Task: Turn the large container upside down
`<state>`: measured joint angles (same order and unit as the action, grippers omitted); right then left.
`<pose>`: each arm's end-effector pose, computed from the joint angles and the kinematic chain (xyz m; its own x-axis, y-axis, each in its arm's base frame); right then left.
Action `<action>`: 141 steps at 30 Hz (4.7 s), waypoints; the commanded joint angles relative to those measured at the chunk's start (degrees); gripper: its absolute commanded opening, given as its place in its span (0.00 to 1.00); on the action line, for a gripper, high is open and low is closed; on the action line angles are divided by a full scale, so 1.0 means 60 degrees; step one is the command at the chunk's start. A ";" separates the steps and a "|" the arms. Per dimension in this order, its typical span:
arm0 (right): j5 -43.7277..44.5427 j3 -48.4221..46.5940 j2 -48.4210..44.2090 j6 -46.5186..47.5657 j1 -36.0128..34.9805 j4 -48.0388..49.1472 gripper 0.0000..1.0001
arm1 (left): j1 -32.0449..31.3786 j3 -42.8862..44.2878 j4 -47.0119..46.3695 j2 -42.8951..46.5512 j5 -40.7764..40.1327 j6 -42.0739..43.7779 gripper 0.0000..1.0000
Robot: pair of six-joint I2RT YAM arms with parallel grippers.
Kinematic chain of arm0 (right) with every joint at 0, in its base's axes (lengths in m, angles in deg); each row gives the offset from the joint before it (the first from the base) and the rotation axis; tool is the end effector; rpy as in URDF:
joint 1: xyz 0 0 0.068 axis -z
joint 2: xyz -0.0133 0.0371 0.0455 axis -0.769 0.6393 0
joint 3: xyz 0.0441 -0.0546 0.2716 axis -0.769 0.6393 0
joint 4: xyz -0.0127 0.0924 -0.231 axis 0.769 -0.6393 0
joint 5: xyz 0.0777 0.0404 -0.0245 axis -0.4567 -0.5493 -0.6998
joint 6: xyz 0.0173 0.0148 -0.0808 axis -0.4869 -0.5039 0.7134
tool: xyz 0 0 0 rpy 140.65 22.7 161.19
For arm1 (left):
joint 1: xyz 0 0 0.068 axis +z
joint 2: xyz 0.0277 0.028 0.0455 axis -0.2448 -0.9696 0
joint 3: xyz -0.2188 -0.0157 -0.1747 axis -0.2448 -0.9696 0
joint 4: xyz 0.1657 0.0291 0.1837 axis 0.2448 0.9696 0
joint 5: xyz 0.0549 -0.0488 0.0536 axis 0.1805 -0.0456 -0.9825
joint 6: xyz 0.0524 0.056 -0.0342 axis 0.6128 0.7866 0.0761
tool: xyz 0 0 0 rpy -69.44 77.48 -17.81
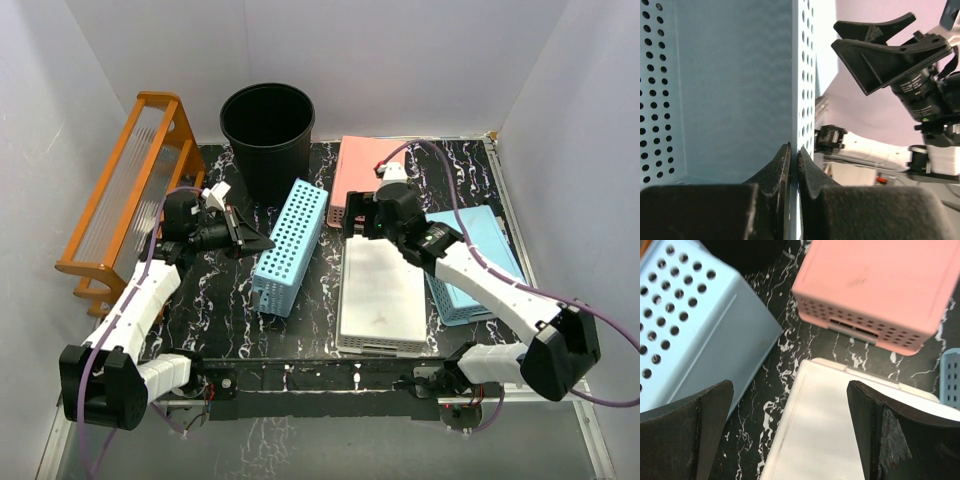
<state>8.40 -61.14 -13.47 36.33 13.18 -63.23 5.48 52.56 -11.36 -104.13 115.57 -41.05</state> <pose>0.2509 0.1715 0.2917 -0.5943 0.0371 -0.8034 -0.2456 0.9428 0.2252 0.2353 -0.0927 0.2922 -0.8699 -0.3132 -0.3810 0.2199 0.4450 -0.8681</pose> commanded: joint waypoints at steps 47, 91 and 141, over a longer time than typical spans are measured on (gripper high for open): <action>-0.0553 -0.0184 -0.0479 0.0293 0.0762 0.0180 0.98 | 0.2143 -0.2291 0.0848 0.0699 0.0107 0.0810 0.56; 0.0202 -0.1516 -0.0485 -0.0978 0.1986 -0.1286 0.98 | -0.3472 1.3532 0.4779 -0.7100 -0.9633 0.6990 0.99; -0.3957 -0.1281 0.0110 -0.1173 0.3154 0.0044 0.98 | -0.3472 1.4535 0.3084 -0.5981 -0.8113 0.5990 0.00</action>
<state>-1.80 -67.91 -13.98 28.70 28.30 -70.93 -15.13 136.84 14.78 -151.34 64.27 -2.08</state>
